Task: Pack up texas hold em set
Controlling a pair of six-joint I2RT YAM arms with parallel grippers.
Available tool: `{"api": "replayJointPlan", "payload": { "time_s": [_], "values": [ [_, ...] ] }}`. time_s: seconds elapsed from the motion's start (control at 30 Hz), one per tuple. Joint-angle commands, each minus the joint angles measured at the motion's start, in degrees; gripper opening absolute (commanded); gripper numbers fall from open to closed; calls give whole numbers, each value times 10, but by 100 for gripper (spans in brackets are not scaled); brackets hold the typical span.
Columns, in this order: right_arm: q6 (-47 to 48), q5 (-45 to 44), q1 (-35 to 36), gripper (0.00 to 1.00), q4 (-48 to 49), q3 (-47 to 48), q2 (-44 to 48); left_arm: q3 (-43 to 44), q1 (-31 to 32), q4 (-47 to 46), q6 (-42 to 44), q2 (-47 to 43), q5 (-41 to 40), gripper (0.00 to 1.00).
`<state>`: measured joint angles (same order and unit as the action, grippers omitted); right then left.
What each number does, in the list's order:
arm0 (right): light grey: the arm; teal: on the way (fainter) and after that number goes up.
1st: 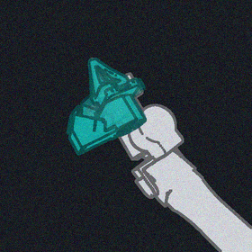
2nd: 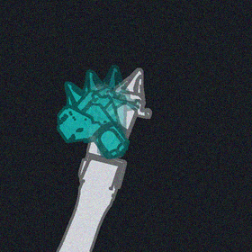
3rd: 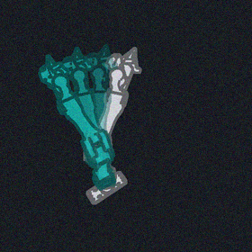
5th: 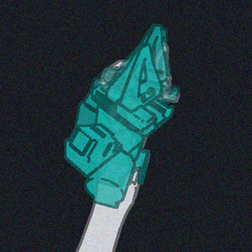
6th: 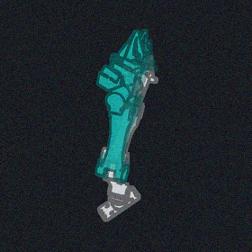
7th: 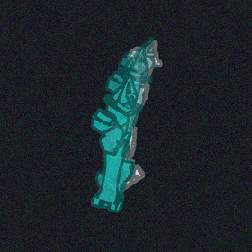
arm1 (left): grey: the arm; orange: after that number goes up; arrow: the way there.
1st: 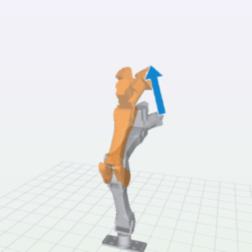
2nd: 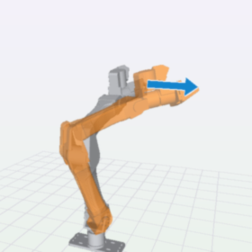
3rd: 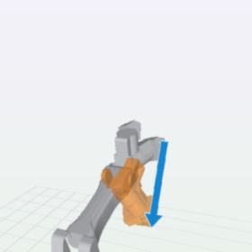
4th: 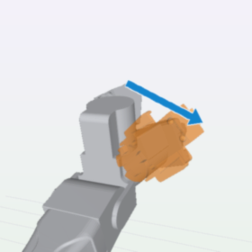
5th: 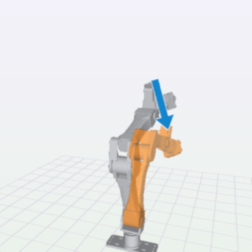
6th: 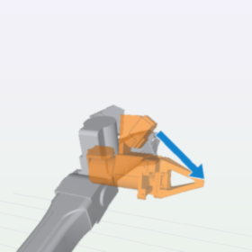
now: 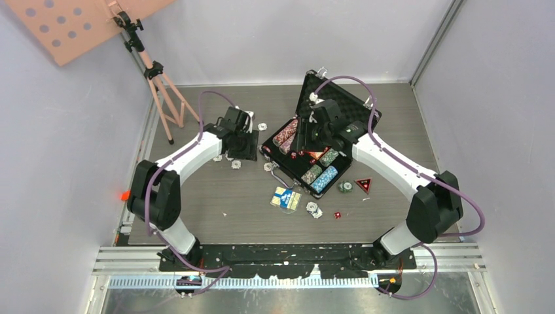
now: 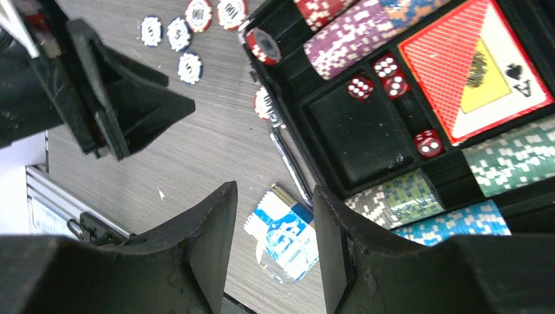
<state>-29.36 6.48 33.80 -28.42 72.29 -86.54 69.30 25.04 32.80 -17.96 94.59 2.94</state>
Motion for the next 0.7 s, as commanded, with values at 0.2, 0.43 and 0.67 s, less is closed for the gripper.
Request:
{"api": "replayJointPlan", "payload": {
  "time_s": [0.2,0.43,0.67],
  "values": [
    [-6,-13,-22,54,-16,0,56,4,40,-37,-6,30,-21,92],
    [-6,-25,-22,53,1,-42,96,17,56,-40,-38,94,-96,88],
    [-6,-34,-22,49,5,-50,122,42,56,-34,-57,129,-150,83]
  ]
}}
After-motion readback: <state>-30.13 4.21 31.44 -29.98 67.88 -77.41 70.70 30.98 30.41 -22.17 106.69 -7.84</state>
